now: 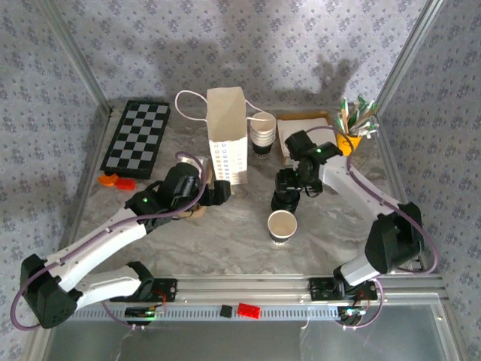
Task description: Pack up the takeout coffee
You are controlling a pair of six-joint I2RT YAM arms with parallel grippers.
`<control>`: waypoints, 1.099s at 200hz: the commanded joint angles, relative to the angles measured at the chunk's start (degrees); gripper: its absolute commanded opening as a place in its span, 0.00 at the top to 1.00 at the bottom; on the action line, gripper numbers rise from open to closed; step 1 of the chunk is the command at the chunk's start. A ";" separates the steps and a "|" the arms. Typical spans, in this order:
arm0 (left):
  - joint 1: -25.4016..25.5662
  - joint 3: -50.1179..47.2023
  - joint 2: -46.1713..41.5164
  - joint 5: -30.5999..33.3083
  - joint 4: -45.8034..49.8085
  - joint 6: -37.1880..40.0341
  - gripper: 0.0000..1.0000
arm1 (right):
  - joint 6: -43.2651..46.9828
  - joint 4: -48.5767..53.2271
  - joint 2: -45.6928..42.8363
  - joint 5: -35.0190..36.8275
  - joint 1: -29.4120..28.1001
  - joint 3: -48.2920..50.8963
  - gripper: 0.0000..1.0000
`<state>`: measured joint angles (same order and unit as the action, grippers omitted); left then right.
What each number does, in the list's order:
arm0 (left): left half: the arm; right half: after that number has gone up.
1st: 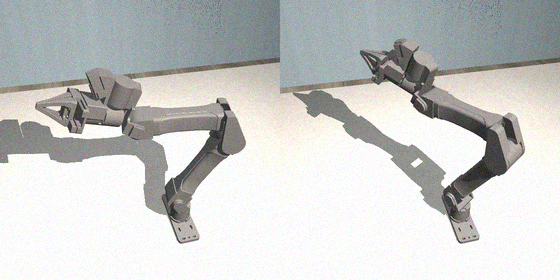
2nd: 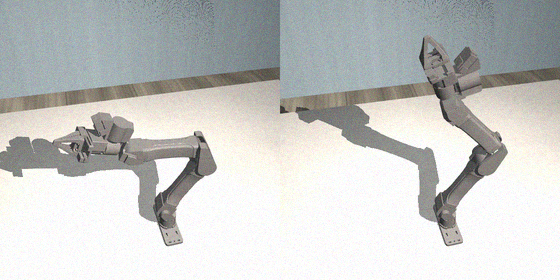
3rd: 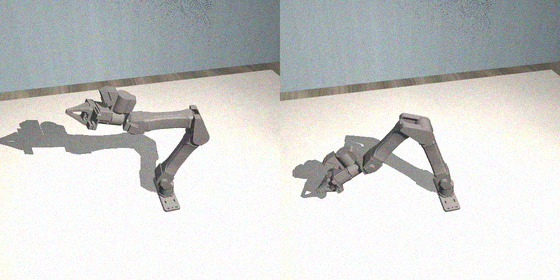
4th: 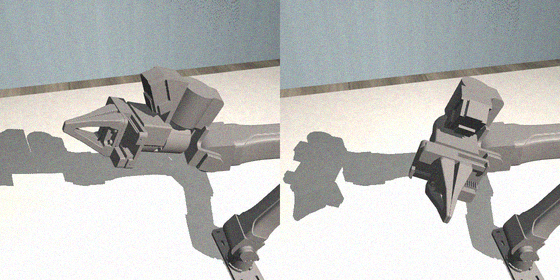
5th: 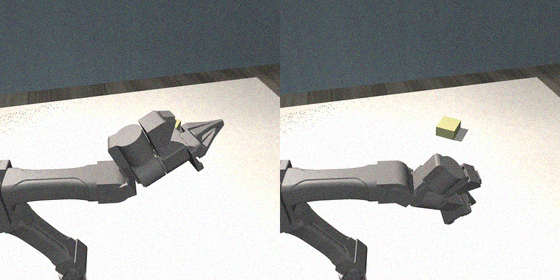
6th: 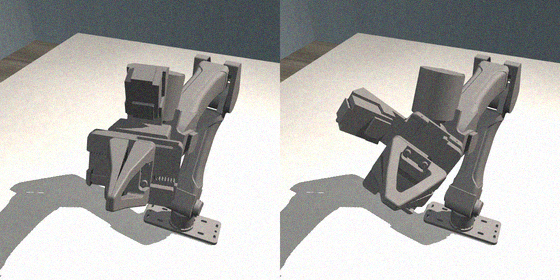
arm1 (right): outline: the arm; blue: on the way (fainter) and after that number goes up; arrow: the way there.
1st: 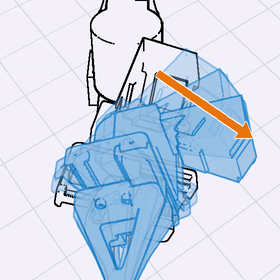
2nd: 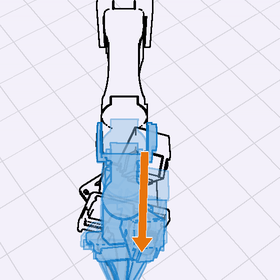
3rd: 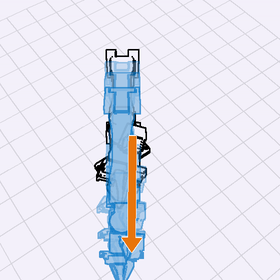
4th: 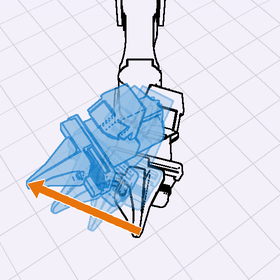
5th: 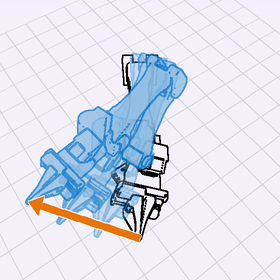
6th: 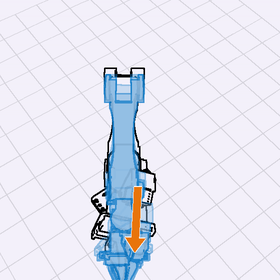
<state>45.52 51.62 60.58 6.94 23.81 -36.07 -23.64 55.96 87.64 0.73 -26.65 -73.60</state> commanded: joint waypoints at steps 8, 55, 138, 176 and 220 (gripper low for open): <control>0.36 1.39 -0.02 1.65 -0.83 0.37 0.00 | 6.91 0.33 4.77 0.44 -0.58 -2.69 0.11; 0.36 1.15 0.02 2.27 -0.35 0.01 0.00 | 8.49 -0.23 10.10 1.11 -1.48 -4.53 0.12; 0.43 0.82 -0.11 2.74 0.31 0.50 0.00 | 8.74 -0.23 13.61 2.56 -2.53 -5.28 0.15; 0.38 0.55 -0.20 2.66 0.14 0.34 0.00 | 9.05 0.13 13.79 1.44 -2.27 -5.16 0.17; 0.34 0.60 -0.02 2.38 0.03 0.31 0.00 | 9.66 0.63 14.58 2.33 -2.35 -5.08 0.21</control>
<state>45.52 51.62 60.55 8.62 23.86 -36.10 -15.03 55.11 100.95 2.17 -28.91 -77.52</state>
